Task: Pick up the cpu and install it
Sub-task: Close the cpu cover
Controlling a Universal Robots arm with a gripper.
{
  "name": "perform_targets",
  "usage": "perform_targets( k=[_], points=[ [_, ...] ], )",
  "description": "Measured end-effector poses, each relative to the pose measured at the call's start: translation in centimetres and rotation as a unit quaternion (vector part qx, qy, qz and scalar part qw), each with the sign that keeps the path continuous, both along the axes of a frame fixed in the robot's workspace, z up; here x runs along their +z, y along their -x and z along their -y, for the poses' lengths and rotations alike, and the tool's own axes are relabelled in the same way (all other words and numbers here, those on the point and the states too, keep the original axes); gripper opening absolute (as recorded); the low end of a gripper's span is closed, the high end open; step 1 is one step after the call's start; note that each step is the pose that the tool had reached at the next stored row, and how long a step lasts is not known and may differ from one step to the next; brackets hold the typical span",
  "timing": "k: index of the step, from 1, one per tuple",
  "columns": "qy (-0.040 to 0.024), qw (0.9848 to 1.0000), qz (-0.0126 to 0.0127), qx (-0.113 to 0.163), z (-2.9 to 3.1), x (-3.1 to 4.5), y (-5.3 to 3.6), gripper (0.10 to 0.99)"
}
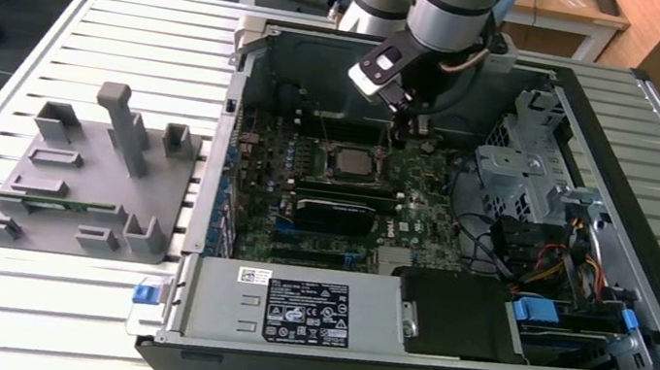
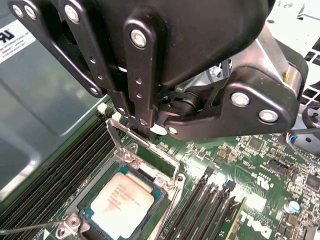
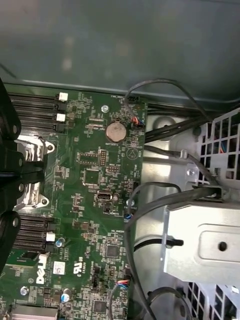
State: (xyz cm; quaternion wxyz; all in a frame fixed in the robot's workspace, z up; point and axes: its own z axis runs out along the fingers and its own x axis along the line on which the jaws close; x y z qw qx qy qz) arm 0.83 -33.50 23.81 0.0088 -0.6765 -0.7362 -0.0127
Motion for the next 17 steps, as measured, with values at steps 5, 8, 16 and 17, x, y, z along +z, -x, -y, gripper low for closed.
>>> perform_targets(
  k=[5,8,16,17],
  points=[
    [0.0,1.0,0.0,0.0,0.0,-0.38,0.56,0.114],
    [0.0,1.0,0.0,0.0,0.0,-0.74,1.46,0.114],
    [-0.0008,1.0,0.0001,0.0,0.02,-1.38,4.22,0.114],
    [-0.0015,1.0,0.0002,0.0,0.02,-1.39,4.4,0.114]
  ],
)
